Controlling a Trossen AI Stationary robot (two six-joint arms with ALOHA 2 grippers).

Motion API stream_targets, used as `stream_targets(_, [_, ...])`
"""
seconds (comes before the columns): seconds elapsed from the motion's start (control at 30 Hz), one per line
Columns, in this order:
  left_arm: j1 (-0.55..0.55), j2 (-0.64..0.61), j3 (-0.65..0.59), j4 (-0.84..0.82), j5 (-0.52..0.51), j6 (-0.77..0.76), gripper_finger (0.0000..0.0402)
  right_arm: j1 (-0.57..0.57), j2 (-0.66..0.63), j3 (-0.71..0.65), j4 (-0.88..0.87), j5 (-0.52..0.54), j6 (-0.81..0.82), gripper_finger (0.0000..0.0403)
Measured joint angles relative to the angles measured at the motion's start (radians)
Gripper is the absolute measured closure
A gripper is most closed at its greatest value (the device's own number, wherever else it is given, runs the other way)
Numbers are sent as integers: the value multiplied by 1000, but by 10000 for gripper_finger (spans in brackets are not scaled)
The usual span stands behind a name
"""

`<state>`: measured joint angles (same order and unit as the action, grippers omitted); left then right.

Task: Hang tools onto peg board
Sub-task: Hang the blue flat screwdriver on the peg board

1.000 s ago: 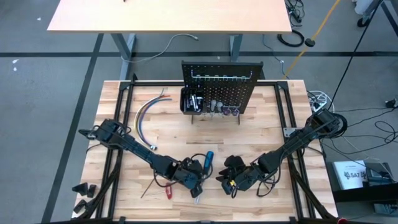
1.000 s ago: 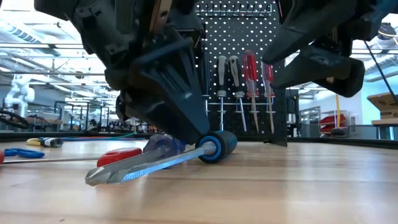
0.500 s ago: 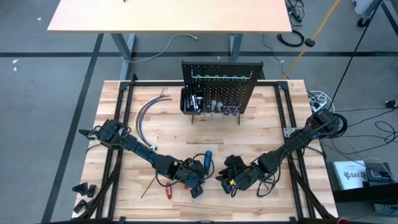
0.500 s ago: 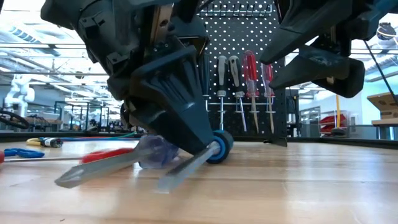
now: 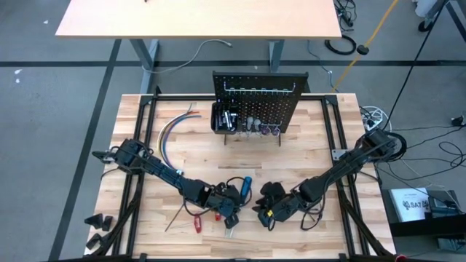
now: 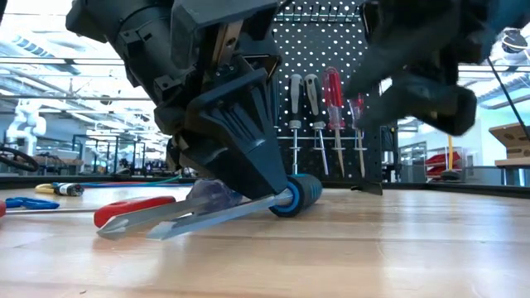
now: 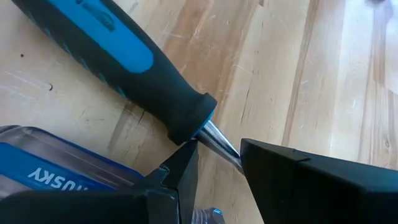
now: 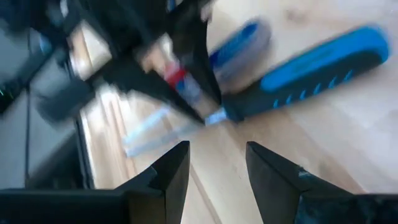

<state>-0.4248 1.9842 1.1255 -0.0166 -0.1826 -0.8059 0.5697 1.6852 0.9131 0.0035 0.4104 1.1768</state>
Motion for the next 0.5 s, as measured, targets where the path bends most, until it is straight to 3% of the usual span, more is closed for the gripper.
stream_targets(0.17, [1,0,0,-1,31,37,272,-8,83,0,56,-58,-91,265])
stream_targets(0.27, [2,0,0,-1,44,56,272,-27,138,0,135,-107,-111,304])
stream_targets(0.4, [10,0,0,-1,51,55,272,-31,208,0,247,-153,-148,385])
stream_targets(0.5, [16,0,0,0,58,58,272,-39,238,0,299,-141,-146,393])
